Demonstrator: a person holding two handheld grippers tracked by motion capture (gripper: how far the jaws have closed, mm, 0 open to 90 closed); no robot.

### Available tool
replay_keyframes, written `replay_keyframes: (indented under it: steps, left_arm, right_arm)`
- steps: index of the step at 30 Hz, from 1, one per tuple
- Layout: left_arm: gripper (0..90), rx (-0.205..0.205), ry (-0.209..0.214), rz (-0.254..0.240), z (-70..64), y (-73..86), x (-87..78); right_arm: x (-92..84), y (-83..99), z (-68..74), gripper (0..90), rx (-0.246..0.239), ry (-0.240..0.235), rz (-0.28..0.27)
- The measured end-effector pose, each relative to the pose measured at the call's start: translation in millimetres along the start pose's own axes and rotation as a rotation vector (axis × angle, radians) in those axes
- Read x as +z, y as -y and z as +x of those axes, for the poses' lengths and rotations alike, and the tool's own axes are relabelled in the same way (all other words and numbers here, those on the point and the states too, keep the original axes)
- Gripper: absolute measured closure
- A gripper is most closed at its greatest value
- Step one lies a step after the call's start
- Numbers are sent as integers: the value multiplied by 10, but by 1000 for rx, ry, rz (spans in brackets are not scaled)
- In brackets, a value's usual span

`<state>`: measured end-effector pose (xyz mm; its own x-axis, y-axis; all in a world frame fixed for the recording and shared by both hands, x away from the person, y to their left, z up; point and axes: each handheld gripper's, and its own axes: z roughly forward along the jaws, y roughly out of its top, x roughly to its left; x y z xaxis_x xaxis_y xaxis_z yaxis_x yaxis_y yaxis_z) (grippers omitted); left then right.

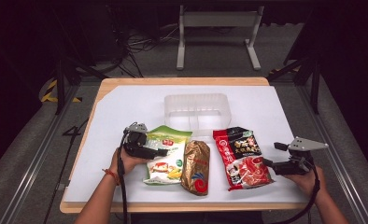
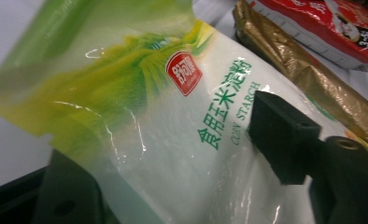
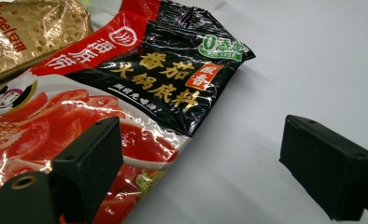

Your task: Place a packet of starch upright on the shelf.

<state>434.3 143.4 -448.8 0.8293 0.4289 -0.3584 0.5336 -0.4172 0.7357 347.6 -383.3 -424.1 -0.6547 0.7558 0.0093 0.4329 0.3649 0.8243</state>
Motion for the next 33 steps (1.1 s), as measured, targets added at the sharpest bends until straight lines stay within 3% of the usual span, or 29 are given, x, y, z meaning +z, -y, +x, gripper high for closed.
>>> replay_keyframes:
  steps: [4, 9, 21, 24, 33]
  left_arm:
    - [685, 0, 10, -21, -11, 26, -17]
    - [827, 36, -13, -24, -109, 18, -7]
    - [882, 85, -62, -129, -377, 5, -250]
    - [886, 97, -72, -187, -476, -24, -355]
    - [888, 76, -103, -296, -623, -74, -609]
  right_arm:
    - [7, 6, 4, 138, -6, 3, 7]
    - [-15, 1, 32, 135, -25, 7, 0]
    - [-30, -10, 36, 136, -42, 26, -1]
    - [-38, -15, 35, 139, -41, 31, -4]
    - [-43, -26, 43, 143, -45, 38, -6]
